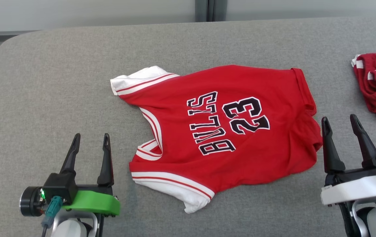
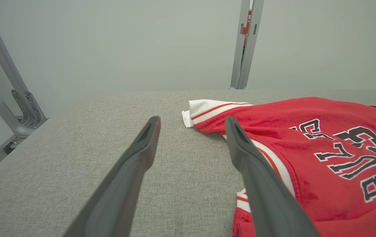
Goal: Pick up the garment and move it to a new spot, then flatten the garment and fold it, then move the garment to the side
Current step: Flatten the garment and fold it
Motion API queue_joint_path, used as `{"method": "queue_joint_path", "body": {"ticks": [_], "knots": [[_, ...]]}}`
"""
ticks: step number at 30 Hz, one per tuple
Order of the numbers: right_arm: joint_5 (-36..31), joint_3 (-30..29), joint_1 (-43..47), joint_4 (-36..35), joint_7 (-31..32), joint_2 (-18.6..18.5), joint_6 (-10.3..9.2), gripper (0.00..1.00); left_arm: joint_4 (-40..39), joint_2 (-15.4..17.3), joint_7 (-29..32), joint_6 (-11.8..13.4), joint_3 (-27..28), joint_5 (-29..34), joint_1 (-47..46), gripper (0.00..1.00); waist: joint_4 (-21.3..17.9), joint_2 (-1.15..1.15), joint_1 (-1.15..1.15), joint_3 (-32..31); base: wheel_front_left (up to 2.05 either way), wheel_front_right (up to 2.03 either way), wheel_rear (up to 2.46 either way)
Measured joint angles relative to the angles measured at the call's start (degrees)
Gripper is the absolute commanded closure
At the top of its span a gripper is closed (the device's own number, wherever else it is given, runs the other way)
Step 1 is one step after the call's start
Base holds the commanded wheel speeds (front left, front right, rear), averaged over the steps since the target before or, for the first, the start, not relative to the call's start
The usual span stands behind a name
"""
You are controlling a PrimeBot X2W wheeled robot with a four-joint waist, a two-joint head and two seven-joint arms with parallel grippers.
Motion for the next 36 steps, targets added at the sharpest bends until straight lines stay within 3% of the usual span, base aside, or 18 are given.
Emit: {"method": "queue_joint_path", "body": {"ticks": [7, 21, 29, 36], "knots": [[-0.85, 0.44, 5.19, -6.02, 2.79, 2.02, 0.0, 0.0, -0.36, 0.97, 0.0, 0.46, 0.45, 0.01, 2.1, 0.0, -0.73, 0.0, 0.0, -2.33, 0.0, 0.0, 0.0], [-0.73, 0.33, 6.25, -7.17, 3.38, 3.13, 0.0, 0.0, -1.96, 1.85, 0.97, 0.9, -0.38, -0.02, 2.86, 0.0, -1.55, 0.0, 0.0, -2.53, 0.0, 0.0, 0.0], [-0.38, 0.79, 5.43, -7.1, 3.18, 3.26, 0.0, 0.0, -0.76, 1.53, 4.95, -1.7, -3.98, -1.03, 1.96, 0.0, -1.54, 0.0, 0.0, -0.95, 0.0, 0.0, 0.0], [-0.02, 1.61, 4.03, -6.72, 3.2, 3.43, 0.0, 0.0, 8.77, 1.63, 12.49, -3.9, -7.49, -1.4, -3.77, 0.0, -1.94, 0.0, 0.0, 1.56, 0.0, 0.0, 0.0]]}}
